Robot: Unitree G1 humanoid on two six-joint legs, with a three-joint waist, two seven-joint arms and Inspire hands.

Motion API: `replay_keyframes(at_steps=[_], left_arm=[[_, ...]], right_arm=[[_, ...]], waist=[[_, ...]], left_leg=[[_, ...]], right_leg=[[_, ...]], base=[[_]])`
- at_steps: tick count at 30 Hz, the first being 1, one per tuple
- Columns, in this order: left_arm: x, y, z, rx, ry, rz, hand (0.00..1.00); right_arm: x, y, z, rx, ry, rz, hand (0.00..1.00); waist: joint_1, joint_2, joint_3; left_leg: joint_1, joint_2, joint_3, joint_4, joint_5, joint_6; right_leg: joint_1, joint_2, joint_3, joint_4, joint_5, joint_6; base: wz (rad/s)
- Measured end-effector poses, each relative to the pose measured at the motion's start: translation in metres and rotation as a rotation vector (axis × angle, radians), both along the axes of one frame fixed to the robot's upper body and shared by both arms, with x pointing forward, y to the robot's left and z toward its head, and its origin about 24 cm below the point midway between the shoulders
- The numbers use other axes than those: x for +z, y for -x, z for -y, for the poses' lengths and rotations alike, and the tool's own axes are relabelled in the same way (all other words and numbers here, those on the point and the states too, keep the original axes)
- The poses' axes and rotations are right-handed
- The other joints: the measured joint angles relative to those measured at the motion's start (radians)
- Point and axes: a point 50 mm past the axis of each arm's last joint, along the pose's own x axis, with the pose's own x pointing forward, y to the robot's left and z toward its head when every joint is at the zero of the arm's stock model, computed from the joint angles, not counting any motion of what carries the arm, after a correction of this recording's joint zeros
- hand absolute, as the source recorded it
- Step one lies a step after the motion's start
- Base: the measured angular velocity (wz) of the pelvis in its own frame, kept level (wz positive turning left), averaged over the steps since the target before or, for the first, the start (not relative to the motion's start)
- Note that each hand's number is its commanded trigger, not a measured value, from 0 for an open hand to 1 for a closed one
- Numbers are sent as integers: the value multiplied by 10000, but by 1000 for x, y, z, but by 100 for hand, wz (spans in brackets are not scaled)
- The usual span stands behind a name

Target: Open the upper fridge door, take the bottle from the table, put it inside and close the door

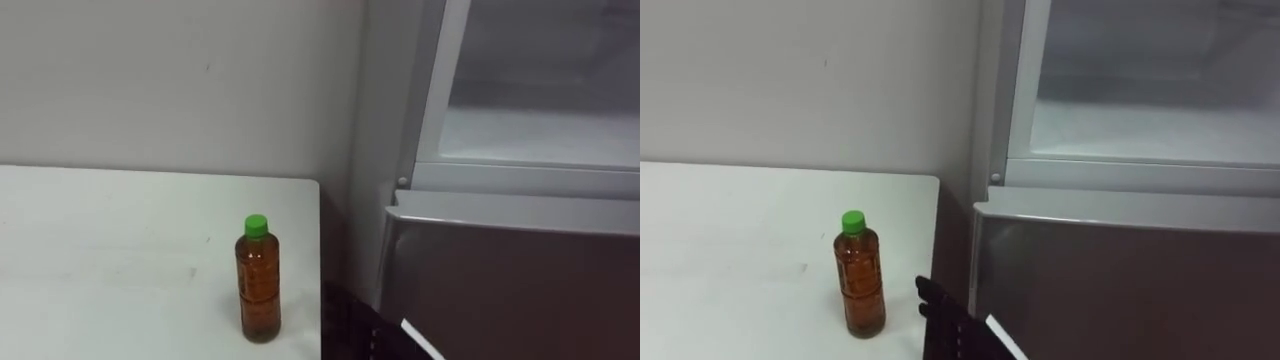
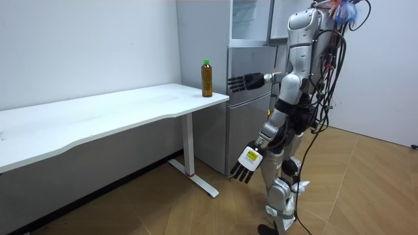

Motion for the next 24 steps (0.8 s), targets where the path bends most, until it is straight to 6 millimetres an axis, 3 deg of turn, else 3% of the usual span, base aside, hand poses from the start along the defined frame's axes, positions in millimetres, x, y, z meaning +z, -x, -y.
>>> replay_keyframes(at_steps=[9, 19, 24], left_arm=[[1, 2, -2, -44, 39, 11, 0], [2, 0, -6, -148, -135, -68, 0], [2, 1, -7, -103, -271, -161, 0]], right_arm=[[43, -17, 3, -646, -263, 1731, 0], [42, -20, 7, -1143, -510, 1507, 0], [43, -33, 8, -1566, -1198, 1197, 0]], waist=[[259, -84, 23], [467, -219, 94], [572, -265, 120]], left_leg=[[75, 28, -8, -77, -3, -2], [130, 16, -294, -15, -1, -5], [97, 9, -437, -16, 15, -22]], right_leg=[[101, 15, -30, 3, 7, -8], [308, -27, -285, -13, 14, -13], [323, -33, -421, -26, 14, -13]], base=[[1], [7], [6]])
